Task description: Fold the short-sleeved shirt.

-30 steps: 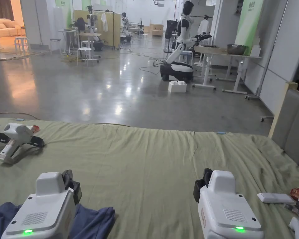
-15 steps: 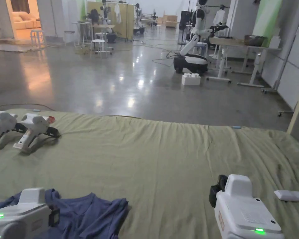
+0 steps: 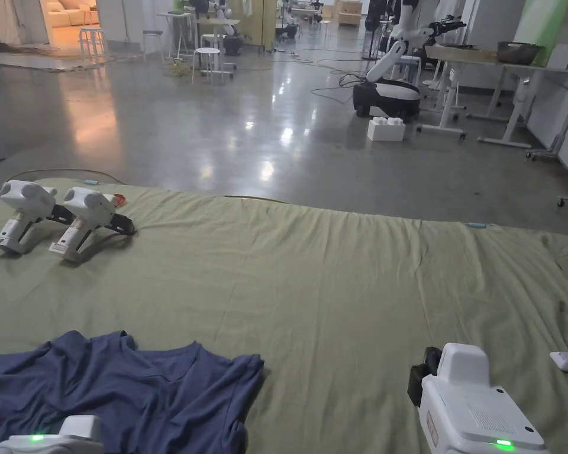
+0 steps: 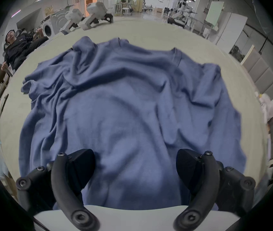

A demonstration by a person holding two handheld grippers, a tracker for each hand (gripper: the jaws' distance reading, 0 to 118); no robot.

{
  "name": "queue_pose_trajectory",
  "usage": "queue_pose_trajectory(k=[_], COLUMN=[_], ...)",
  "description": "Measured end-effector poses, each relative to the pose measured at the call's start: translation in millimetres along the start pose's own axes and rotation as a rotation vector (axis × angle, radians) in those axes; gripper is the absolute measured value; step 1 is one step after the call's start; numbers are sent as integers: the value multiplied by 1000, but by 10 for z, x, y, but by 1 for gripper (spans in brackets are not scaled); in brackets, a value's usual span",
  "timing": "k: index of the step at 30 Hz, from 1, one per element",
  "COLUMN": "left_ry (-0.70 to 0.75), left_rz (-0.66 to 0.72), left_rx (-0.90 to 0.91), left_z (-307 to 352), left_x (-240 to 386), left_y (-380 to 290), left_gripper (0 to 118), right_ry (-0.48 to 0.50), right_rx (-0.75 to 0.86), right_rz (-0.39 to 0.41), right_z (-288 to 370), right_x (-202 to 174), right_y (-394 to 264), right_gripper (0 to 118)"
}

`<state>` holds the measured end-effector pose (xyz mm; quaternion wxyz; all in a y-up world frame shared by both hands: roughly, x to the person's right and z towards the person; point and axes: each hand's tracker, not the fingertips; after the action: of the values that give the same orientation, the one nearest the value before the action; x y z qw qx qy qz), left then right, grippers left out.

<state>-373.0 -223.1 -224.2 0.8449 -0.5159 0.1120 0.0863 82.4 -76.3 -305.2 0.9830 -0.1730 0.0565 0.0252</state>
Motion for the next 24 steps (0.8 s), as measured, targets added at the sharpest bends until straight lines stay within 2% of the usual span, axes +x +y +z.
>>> queue_pose_trajectory(k=[2,5,6,8,9,10,16,20,24], left_ry=[30,19,13,19,27,44,8,-48,-83], left_rz=[-73,-58,-55,-53,-54,-58,-38,38,25], left_rx=[62,75,83,97,105,116,167,267,371], left_z=[41,88,102,127,130,130,234,454,727], left_x=[128,188,199,188,179,163,100,50,93], left_y=[-42,-33,-29,-31,-33,-40,-73,40,210], left_gripper=[98,73,62,28,3,0,0,0,0], right_ry=[0,-7,-8,-9,-10,-10,-11,-16,-20], right_rx=[-7,-10,-12,-20,-23,-25,-25,-12,5], right_rz=[5,5,4,-2,-4,-7,-10,-15,-20], right_z=[-6,-11,-16,-30,-32,-30,13,56,105], right_x=[11,26,30,34,35,36,58,92,125], right_y=[-19,-44,-50,-68,-74,-80,-83,-34,28], right_gripper=[0,0,0,0,0,0,0,0,0])
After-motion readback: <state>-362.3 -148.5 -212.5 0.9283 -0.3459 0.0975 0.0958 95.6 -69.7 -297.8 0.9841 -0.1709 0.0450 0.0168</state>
